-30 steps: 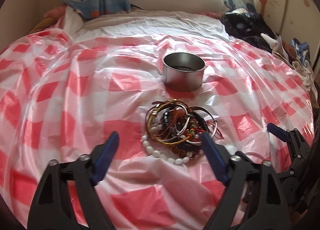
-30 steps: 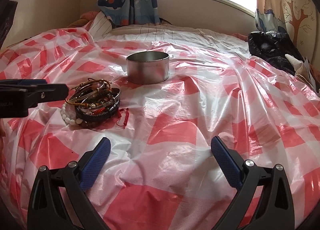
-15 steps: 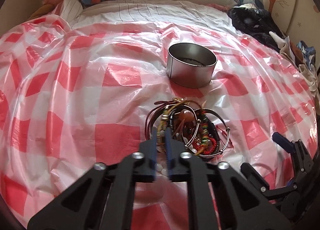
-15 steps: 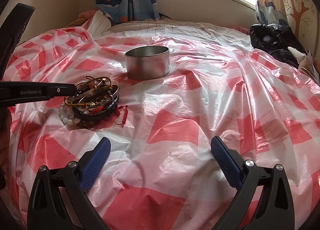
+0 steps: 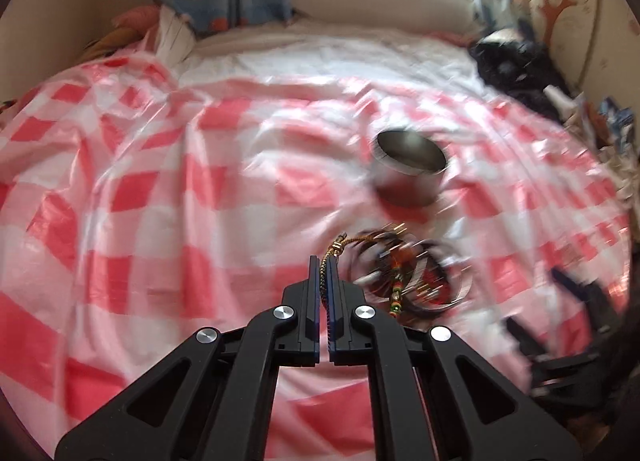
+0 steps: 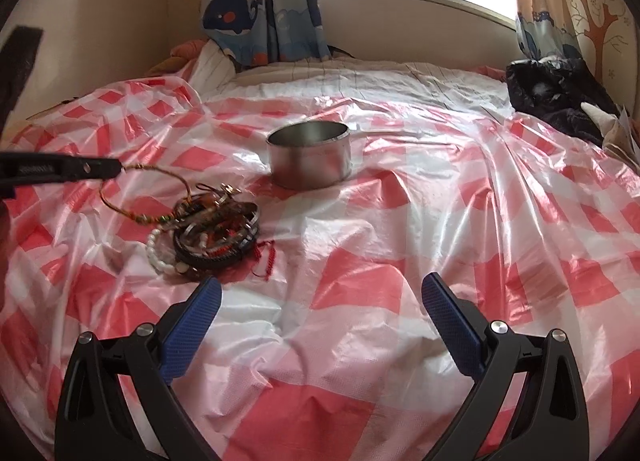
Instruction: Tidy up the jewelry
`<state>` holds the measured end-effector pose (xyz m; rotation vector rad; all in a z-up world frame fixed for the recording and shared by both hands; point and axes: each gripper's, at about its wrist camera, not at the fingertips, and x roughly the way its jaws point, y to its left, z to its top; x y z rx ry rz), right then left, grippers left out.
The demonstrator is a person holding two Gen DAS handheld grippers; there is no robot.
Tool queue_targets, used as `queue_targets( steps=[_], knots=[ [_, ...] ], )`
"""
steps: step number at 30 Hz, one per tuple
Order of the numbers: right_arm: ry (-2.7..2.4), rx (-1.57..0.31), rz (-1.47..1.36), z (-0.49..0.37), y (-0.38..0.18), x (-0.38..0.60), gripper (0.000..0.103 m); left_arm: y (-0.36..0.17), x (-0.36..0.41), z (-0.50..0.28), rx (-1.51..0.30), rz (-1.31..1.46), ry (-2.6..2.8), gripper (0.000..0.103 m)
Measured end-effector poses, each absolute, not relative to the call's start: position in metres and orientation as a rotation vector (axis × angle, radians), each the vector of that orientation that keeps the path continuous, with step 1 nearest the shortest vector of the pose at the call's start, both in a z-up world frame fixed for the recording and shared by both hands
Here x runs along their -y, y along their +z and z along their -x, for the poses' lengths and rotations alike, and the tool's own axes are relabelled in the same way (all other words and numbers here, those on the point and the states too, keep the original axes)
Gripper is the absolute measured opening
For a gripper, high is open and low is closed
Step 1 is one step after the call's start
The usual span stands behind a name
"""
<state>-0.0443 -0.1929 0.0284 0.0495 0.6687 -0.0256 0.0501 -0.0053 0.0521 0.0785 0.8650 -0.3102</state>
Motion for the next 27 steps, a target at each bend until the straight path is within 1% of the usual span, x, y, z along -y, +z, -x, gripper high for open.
queue_targets(
  steps=[3,6,7,8,10,11,12,13,14,15,17,18,19,20,21,26,27],
  knots=[
    [0.060,-0.657,-0.064,0.035,0.040,0.188,0.096,0.026,-0.005,-0.059,-0.947,-0.105,-0.240,0.002],
    [0.111,-0.690,-0.103,0.015,0.041,0.189,0.094,0.020,-0.007,-0.061,-0.968,-0.098,-0.235,0.003],
    [0.121,-0.711,-0.120,0.006,0.040,0.190,0.085,0.021,-0.007,-0.061,-0.960,-0.092,-0.232,0.003],
    [0.133,-0.730,-0.131,-0.002,0.038,0.190,0.078,0.022,-0.008,-0.062,-0.949,-0.082,-0.232,0.003],
    [0.151,-0.773,-0.141,-0.017,0.033,0.190,0.058,0.020,-0.009,-0.062,-0.950,-0.081,-0.228,0.004],
    [0.155,-0.796,-0.141,-0.025,0.030,0.189,0.054,0.019,-0.008,-0.064,-0.952,-0.091,-0.219,0.004],
    [0.156,-0.818,-0.136,-0.030,0.026,0.187,0.045,0.017,-0.007,-0.065,-0.956,-0.100,-0.215,0.007],
    [0.168,-0.841,-0.136,-0.036,0.022,0.186,0.033,0.015,-0.005,-0.067,-0.960,-0.111,-0.211,0.010],
    [0.197,-0.860,-0.148,-0.040,0.018,0.185,0.024,0.013,-0.002,-0.068,-0.965,-0.125,-0.207,0.018],
    [0.208,-0.878,-0.154,-0.042,0.015,0.185,0.009,0.010,-0.001,-0.069,-0.973,-0.133,-0.210,0.024],
    [0.216,-0.877,-0.168,-0.040,0.014,0.188,0.007,0.006,0.004,-0.070,-0.989,-0.146,-0.225,0.024],
    [0.216,-0.871,-0.174,-0.036,0.015,0.190,0.000,0.005,0.005,-0.069,-0.992,-0.153,-0.232,0.022],
    [0.210,-0.858,-0.181,-0.031,0.019,0.195,0.000,0.005,0.006,-0.068,-0.991,-0.154,-0.242,0.018],
    [0.200,-0.841,-0.188,-0.025,0.023,0.200,0.000,0.006,0.006,-0.067,-0.993,-0.146,-0.253,0.010],
    [0.184,-0.823,-0.192,-0.017,0.028,0.206,0.000,0.007,0.006,-0.066,-0.990,-0.144,-0.258,0.005],
    [0.189,-0.786,-0.276,-0.003,0.040,0.227,0.002,0.008,0.006,-0.061,-0.979,-0.138,-0.256,0.005],
    [0.212,-0.803,-0.298,-0.008,0.040,0.227,0.026,0.008,0.006,-0.061,-0.982,-0.132,-0.256,0.005]
  ],
)
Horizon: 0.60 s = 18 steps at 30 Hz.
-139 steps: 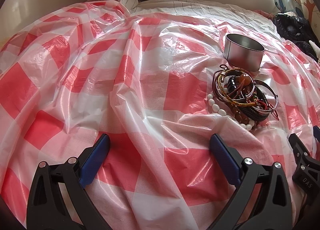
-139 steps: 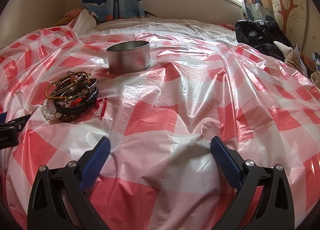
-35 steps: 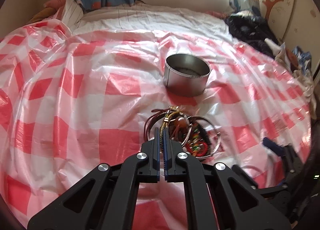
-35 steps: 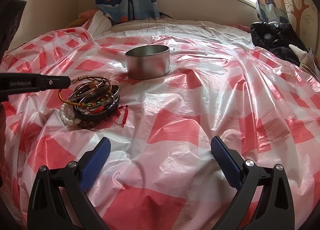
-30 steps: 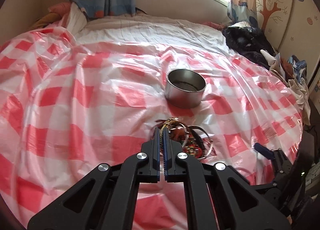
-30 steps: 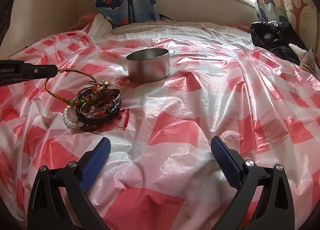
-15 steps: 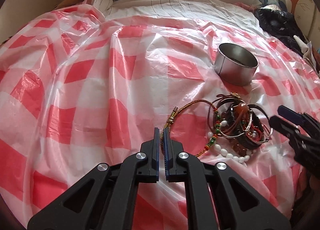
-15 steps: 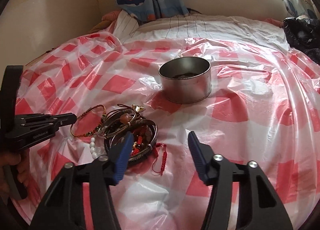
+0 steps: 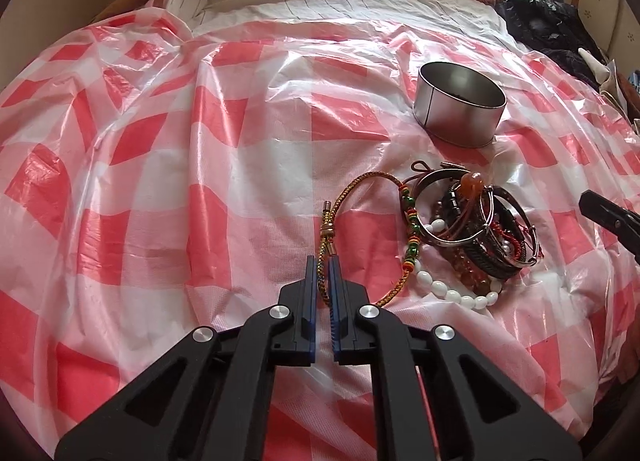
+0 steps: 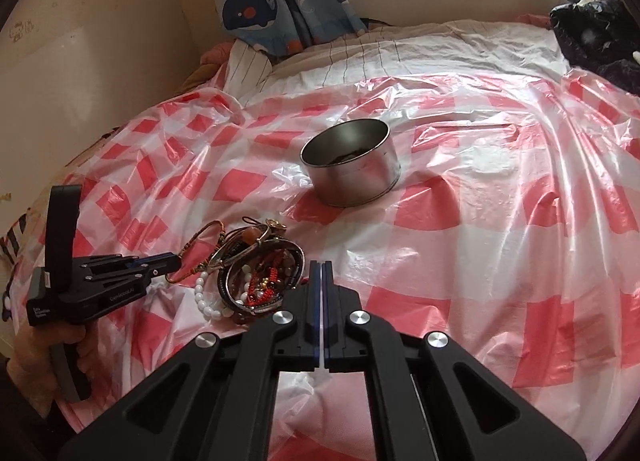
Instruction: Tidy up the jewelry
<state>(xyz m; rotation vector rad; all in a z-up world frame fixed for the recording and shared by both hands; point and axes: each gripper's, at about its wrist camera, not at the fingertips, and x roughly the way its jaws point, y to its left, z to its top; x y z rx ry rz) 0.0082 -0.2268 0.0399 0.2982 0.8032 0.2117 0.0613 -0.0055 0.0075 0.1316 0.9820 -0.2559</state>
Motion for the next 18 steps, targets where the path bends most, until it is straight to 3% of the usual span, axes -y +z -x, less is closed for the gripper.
queue_targets(
  steps=[1,2,3,4,7,9,10,12,18],
  knots=[
    [0.219,-0.810,-0.312,-0.013,0.041,0.226,0.068,0.007,0.005,-0.061,-0.985,-0.122,-0.256,0.005],
    [0.208,-0.801,-0.303,-0.017,0.042,0.222,0.072,0.006,0.004,-0.062,-0.986,-0.114,-0.255,0.005],
    [0.210,-0.813,-0.283,-0.022,0.043,0.217,0.065,0.006,0.003,-0.062,-0.987,-0.107,-0.253,0.005],
    [0.222,-0.841,-0.270,-0.029,0.040,0.212,0.047,0.005,0.002,-0.062,-0.989,-0.104,-0.253,0.005],
    [0.216,-0.928,-0.231,-0.047,0.025,0.202,0.026,0.004,0.002,-0.063,-0.990,-0.107,-0.252,0.005],
    [0.222,-0.987,-0.220,-0.056,0.008,0.199,0.018,0.003,0.002,-0.064,-0.992,-0.109,-0.252,0.005],
    [0.220,-0.988,-0.231,-0.056,0.005,0.200,0.005,0.003,0.002,-0.065,-0.993,-0.111,-0.252,0.005],
    [0.208,-0.956,-0.232,-0.050,0.008,0.206,0.000,0.003,0.003,-0.064,-0.990,-0.118,-0.253,0.005],
    [0.139,-0.855,-0.218,-0.008,0.035,0.233,0.000,0.014,0.004,-0.056,-0.943,-0.117,-0.269,0.005]
  ],
)
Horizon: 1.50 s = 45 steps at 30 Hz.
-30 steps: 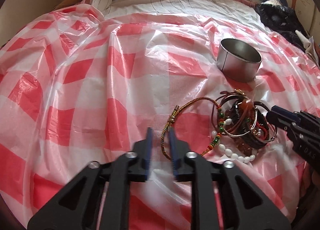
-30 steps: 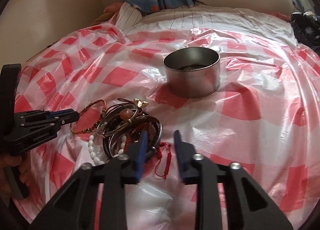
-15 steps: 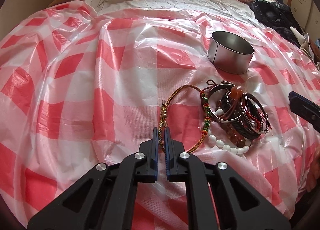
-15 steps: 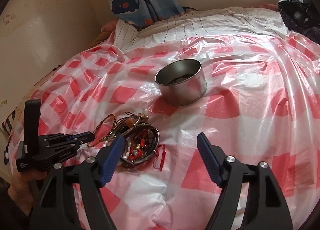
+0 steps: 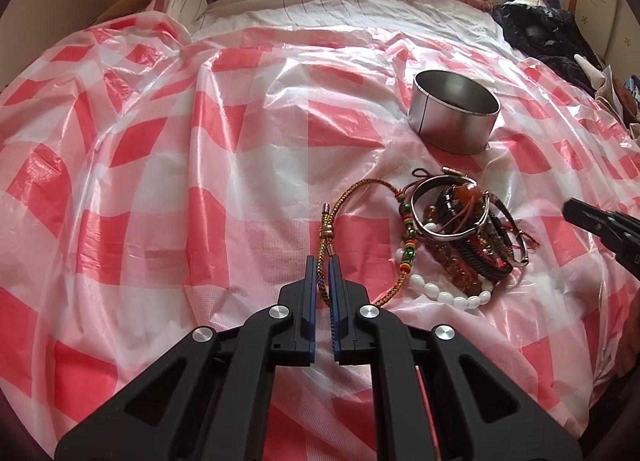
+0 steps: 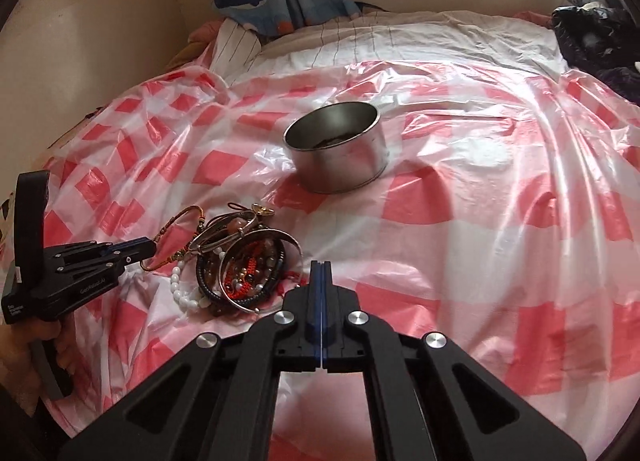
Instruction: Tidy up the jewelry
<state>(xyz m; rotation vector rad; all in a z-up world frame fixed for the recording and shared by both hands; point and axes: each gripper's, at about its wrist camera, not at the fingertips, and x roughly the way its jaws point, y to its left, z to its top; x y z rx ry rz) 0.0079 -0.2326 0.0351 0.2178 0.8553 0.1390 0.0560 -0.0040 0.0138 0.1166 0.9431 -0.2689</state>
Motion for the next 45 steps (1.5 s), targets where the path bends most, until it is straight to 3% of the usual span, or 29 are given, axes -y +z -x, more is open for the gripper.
queue_targets(
  steps=[7,11,12,13,14,17,20,22,26,28,29,37,38,41,42,43,45],
  knots=[
    [0.219,-0.874,-0.298,-0.017,0.029,0.235,0.001,0.011,0.002,-0.061,-0.954,-0.096,-0.248,0.007],
    [0.243,-0.927,-0.255,-0.044,0.018,0.217,0.002,0.007,0.004,-0.061,-0.958,-0.118,-0.245,0.019],
    [0.242,-0.944,-0.244,-0.051,0.014,0.214,0.021,0.007,0.005,-0.061,-0.955,-0.125,-0.243,0.021],
    [0.236,-0.949,-0.231,-0.055,0.011,0.211,0.053,0.007,0.005,-0.061,-0.954,-0.130,-0.242,0.022],
    [0.225,-0.938,-0.214,-0.058,0.011,0.210,0.057,0.007,0.006,-0.061,-0.954,-0.133,-0.241,0.023],
    [0.241,-0.954,-0.184,-0.061,0.006,0.206,0.051,0.008,0.006,-0.062,-0.954,-0.133,-0.243,0.026],
    [0.264,-0.977,-0.186,-0.066,-0.001,0.206,0.031,0.006,0.008,-0.063,-0.960,-0.140,-0.247,0.026],
    [0.286,-0.981,-0.185,-0.066,0.000,0.204,0.001,0.003,0.009,-0.064,-0.972,-0.145,-0.246,0.026],
    [0.258,-0.938,-0.166,-0.045,0.016,0.207,0.002,0.002,0.008,-0.063,-0.980,-0.138,-0.252,0.025],
    [0.220,-0.908,-0.162,-0.026,0.027,0.216,0.002,0.004,0.007,-0.061,-0.981,-0.127,-0.273,0.006],
    [0.198,-0.899,-0.162,-0.016,0.030,0.222,0.002,0.007,0.007,-0.058,-0.970,-0.124,-0.286,0.004],
    [0.133,-0.957,-0.219,-0.001,0.021,0.250,0.001,0.018,0.002,-0.056,-0.916,-0.081,-0.273,0.005],
    [0.131,-0.959,-0.219,-0.001,0.020,0.250,0.001,0.018,0.001,-0.057,-0.914,-0.080,-0.267,0.010],
    [0.127,-0.977,-0.222,-0.002,0.014,0.250,0.003,0.017,0.005,-0.062,-0.896,-0.111,-0.248,0.039],
    [0.127,-0.983,-0.227,-0.003,0.011,0.251,0.015,0.017,0.008,-0.063,-0.889,-0.128,-0.245,0.045],
    [0.135,-0.988,-0.233,-0.004,0.008,0.250,0.026,0.014,0.011,-0.064,-0.890,-0.156,-0.236,0.047],
    [0.139,-0.994,-0.199,-0.006,0.004,0.243,0.029,0.004,0.017,-0.069,-0.923,-0.217,-0.206,0.050]
  ],
)
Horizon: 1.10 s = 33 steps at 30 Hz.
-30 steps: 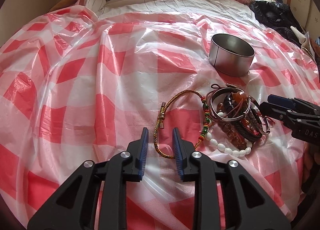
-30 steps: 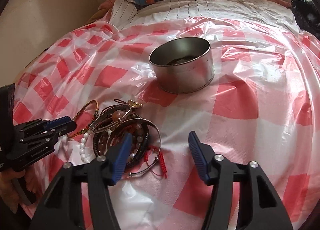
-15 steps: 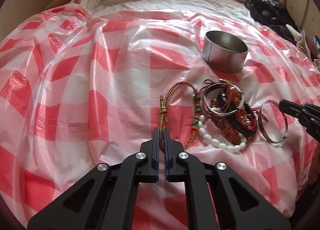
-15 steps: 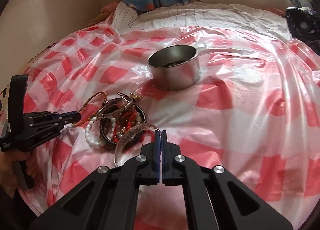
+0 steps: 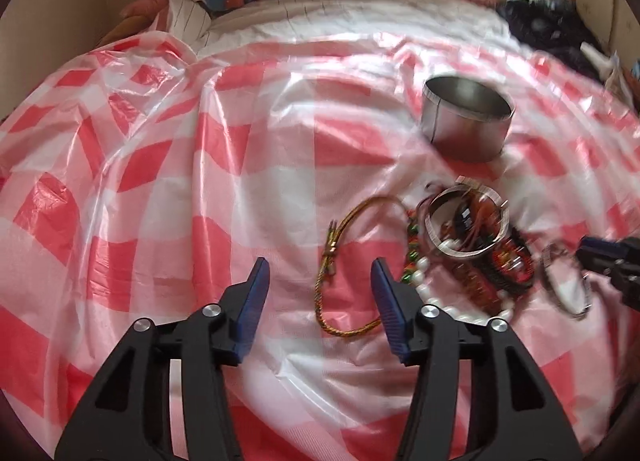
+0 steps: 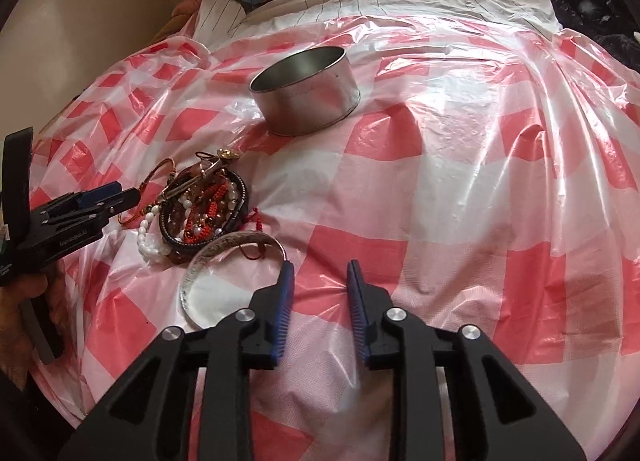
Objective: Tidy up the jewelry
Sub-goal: 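Pull the silver bangle out of the pile with the right tool and release it, then grasp the silver bangle again with the right tool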
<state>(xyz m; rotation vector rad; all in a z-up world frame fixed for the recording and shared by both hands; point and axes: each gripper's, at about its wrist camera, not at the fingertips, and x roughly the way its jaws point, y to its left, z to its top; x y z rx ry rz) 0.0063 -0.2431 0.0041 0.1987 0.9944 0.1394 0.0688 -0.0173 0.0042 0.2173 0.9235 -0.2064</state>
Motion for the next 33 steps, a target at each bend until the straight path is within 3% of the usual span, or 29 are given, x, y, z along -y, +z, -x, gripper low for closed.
queue_targets(
  steps=[1,3,4,5,6,7,14,18,22,25,33],
  knots=[
    [0.136,-0.994,-0.167,-0.007,0.003,0.239,0.028,0.000,0.018,-0.070,-0.940,-0.226,-0.206,0.050],
    [0.146,-0.991,-0.166,-0.007,0.004,0.237,0.028,-0.001,0.019,-0.070,-0.958,-0.210,-0.235,0.036],
    [0.167,-0.981,-0.214,-0.006,0.006,0.241,0.030,0.000,0.019,-0.070,-0.959,-0.205,-0.239,0.035],
    [0.177,-0.961,-0.252,-0.004,0.010,0.246,0.034,0.000,0.019,-0.069,-0.958,-0.205,-0.236,0.035],
    [0.160,-0.946,-0.250,-0.002,0.013,0.246,0.047,-0.001,0.018,-0.069,-0.958,-0.201,-0.234,0.035],
    [0.153,-0.933,-0.229,-0.002,0.016,0.244,0.049,0.000,0.018,-0.069,-0.957,-0.197,-0.233,0.035],
    [0.191,-0.806,-0.182,0.008,0.040,0.231,0.049,0.001,0.015,-0.069,-0.948,-0.165,-0.233,0.035],
    [0.218,-0.884,-0.168,-0.002,0.028,0.222,0.049,0.001,0.017,-0.070,-0.948,-0.173,-0.230,0.035],
    [0.200,-0.992,-0.106,-0.009,0.005,0.210,0.039,0.000,0.020,-0.069,-0.948,-0.190,-0.228,0.037],
    [0.218,-0.997,-0.060,-0.006,0.005,0.204,0.012,0.000,0.022,-0.069,-0.950,-0.201,-0.226,0.038],
    [0.200,-0.945,-0.044,-0.001,0.005,0.203,0.005,0.002,0.026,-0.066,-0.944,-0.233,-0.220,0.046]
  ],
)
